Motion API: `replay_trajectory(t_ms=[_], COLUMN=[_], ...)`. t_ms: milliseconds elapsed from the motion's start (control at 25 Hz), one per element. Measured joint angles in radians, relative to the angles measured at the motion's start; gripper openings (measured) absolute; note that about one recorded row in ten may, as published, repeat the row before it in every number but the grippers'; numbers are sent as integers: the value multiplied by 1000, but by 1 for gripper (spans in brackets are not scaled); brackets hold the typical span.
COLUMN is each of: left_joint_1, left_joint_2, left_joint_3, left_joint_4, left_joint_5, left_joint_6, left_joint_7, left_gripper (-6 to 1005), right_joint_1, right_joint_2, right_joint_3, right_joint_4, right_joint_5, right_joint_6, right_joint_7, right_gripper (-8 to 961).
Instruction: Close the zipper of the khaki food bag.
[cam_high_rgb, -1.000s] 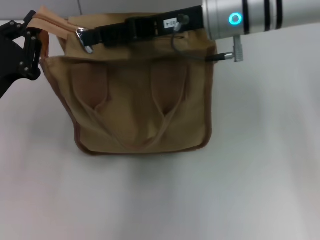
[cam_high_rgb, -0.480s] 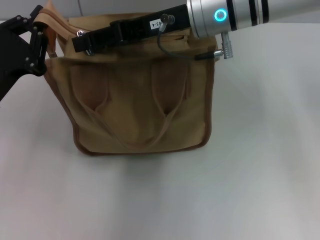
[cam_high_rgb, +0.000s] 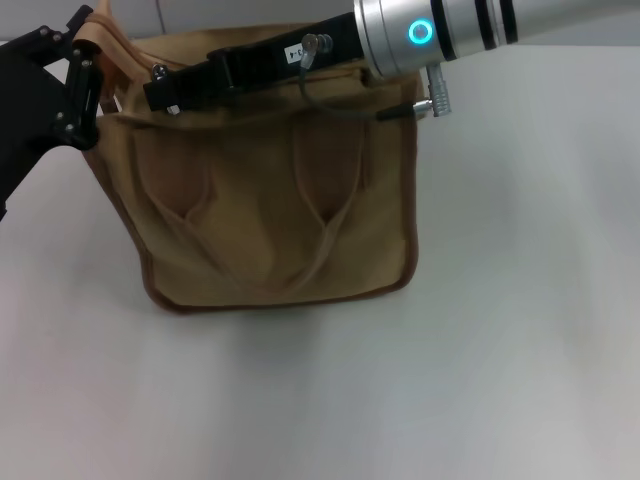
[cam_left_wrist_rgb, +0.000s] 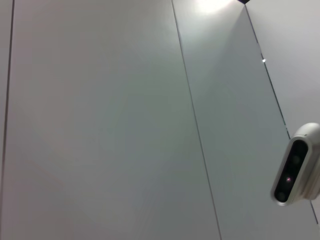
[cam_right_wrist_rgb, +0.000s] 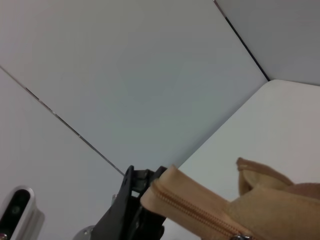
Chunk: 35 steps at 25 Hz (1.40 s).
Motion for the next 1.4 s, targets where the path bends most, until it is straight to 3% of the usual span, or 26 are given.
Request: replay_trajectory(t_ms=[680, 1040, 1400], left_joint_1=[-21, -21, -23], left_joint_2=[0, 0, 0], left_joint_3=[15, 15, 13], left_joint_4=[-25, -24, -24], left_joint_5=[3, 3, 3], left_joint_6=[13, 15, 8], left_joint_7=[6, 6, 7], left_gripper=[21, 20, 21], right_joint_1=[-15, -24, -56], right_joint_2=[7, 7, 6], right_joint_3=[-68, -78, -84], right_joint_4=[-33, -45, -83], right_joint_5=[48, 47, 51], right_joint_6=[22, 28, 23], right_joint_7=[-10, -18, -74], right_gripper=[345, 290, 56])
